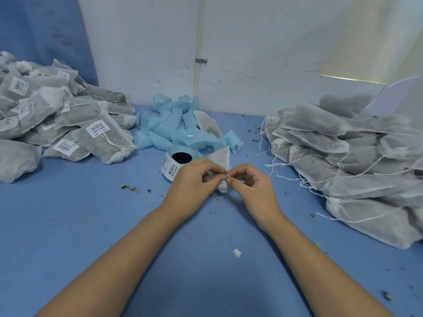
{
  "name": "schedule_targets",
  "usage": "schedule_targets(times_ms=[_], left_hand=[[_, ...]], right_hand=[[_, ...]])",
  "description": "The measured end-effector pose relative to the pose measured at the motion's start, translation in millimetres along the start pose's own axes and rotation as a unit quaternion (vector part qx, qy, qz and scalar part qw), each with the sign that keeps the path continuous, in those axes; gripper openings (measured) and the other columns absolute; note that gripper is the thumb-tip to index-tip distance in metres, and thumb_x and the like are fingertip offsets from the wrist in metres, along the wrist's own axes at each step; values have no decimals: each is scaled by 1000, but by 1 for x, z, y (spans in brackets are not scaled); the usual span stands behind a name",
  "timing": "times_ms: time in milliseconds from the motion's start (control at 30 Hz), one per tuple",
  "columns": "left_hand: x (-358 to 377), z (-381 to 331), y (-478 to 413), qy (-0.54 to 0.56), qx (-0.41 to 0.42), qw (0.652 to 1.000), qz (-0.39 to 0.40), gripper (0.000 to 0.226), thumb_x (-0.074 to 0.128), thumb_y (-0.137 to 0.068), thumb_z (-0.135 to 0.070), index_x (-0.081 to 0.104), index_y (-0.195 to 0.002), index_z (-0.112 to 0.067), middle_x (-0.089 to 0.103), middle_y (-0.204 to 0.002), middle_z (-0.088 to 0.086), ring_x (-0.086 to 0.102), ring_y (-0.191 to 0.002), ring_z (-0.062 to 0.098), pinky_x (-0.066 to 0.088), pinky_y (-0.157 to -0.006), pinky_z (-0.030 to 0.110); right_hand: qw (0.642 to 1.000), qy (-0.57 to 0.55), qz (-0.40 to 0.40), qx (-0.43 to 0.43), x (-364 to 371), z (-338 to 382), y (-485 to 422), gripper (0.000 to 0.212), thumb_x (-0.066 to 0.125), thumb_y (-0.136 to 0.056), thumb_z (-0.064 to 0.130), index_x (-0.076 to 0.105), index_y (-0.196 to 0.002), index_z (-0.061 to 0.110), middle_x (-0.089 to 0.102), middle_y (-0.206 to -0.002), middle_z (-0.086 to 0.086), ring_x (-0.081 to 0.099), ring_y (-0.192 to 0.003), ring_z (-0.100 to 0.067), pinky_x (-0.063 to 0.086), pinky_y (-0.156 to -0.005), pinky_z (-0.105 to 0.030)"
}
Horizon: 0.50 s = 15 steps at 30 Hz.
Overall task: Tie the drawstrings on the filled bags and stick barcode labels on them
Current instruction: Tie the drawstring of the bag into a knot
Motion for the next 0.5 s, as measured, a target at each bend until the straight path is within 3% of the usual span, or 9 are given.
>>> schedule_targets(times_ms=[133,233,300,400,500], left_hand=[[-2,-1,2,-73,62,995,38,4,64,-89,-16,63,-85,-16,53,-83,-11,50,-72,7,38,-65,13],[-2,-1,2,-99,73,991,60,7,57,-93,-19,54,-87,-20,47,-86,-16,48,-73,0,36,-64,15],[-1,-2,2,-114,76,989,61,7,54,-94,-20,50,-88,-19,44,-87,-16,47,-74,-3,36,-64,19],[1,-1,3,-140,58,987,52,7,51,-95,-21,49,-91,-16,43,-89,-12,46,-71,4,40,-65,28],[4,-1,5,-110,33,993,26,7,54,-94,-21,49,-88,-22,45,-88,-12,47,-71,-4,37,-65,19]], right_hand=[[997,-35,28,56,-1,-3,-2,20,65,-82,2,68,-74,20,70,-80,4,63,-81,-8,46,-78,-18],[995,-59,28,75,-1,-4,-2,15,64,-83,2,68,-78,15,70,-83,-1,63,-83,-12,48,-83,-23],[994,-76,20,75,0,-4,-1,15,65,-84,2,68,-78,15,71,-81,-1,65,-82,-12,50,-83,-23],[996,-70,-3,52,4,-1,-1,14,66,-84,0,68,-79,13,71,-75,5,66,-74,-7,50,-73,-16],[999,-34,-36,19,7,1,0,14,67,-84,0,67,-79,13,70,-70,9,63,-68,-3,47,-66,-12]])
Point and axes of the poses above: each hand's wrist, its own y-axis away from the middle knuckle, its own x-axis out of the palm, z = x × y, the point moved 2 cm from there along -y, towards the middle knuckle
